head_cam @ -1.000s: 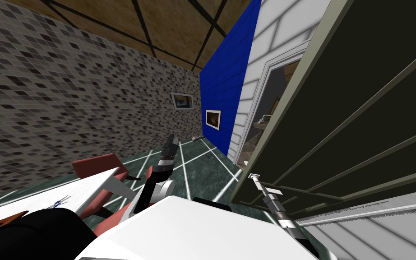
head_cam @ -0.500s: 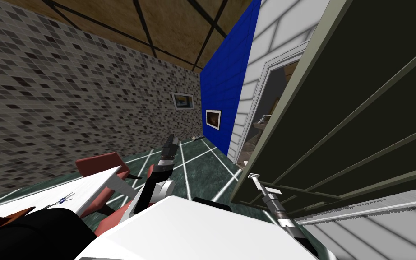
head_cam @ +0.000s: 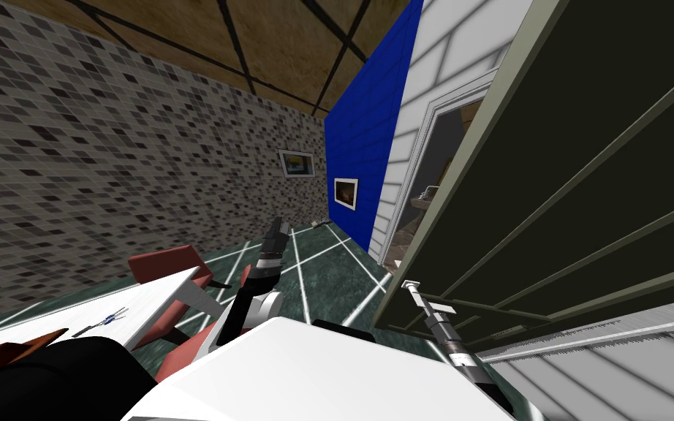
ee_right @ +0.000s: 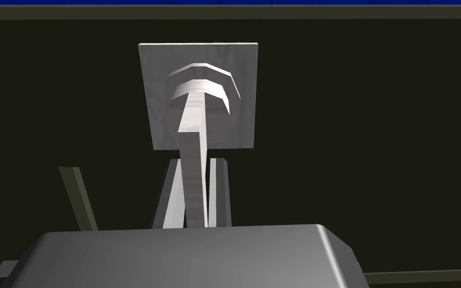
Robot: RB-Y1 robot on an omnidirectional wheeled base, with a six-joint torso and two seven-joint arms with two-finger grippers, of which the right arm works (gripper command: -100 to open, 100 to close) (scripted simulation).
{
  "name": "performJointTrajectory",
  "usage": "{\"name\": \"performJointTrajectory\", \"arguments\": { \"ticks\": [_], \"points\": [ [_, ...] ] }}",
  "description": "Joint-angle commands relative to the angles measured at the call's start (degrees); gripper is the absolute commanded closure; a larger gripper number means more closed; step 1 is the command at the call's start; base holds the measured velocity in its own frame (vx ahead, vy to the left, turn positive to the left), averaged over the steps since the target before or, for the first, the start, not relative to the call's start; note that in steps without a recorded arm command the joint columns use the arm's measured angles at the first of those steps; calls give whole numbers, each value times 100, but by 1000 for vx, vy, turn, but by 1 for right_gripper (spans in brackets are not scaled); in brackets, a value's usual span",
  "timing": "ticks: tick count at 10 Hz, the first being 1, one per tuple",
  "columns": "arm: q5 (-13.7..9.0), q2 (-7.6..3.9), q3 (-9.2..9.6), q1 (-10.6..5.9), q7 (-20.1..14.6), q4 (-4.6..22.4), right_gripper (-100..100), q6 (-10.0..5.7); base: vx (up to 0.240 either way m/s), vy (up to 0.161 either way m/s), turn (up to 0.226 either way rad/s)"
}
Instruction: Pull the door open
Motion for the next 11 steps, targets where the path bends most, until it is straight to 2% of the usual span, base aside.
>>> {"name": "performJointTrajectory", "arguments": {
  "ticks": [1, 11],
  "points": [
    [-37, -17, 17, -1, 7, -26, 100, 29, -21, -6, 11],
    [-88, -19, 70, -42, 25, -21, 100, 65, -22, -7, 4]
  ]
}}
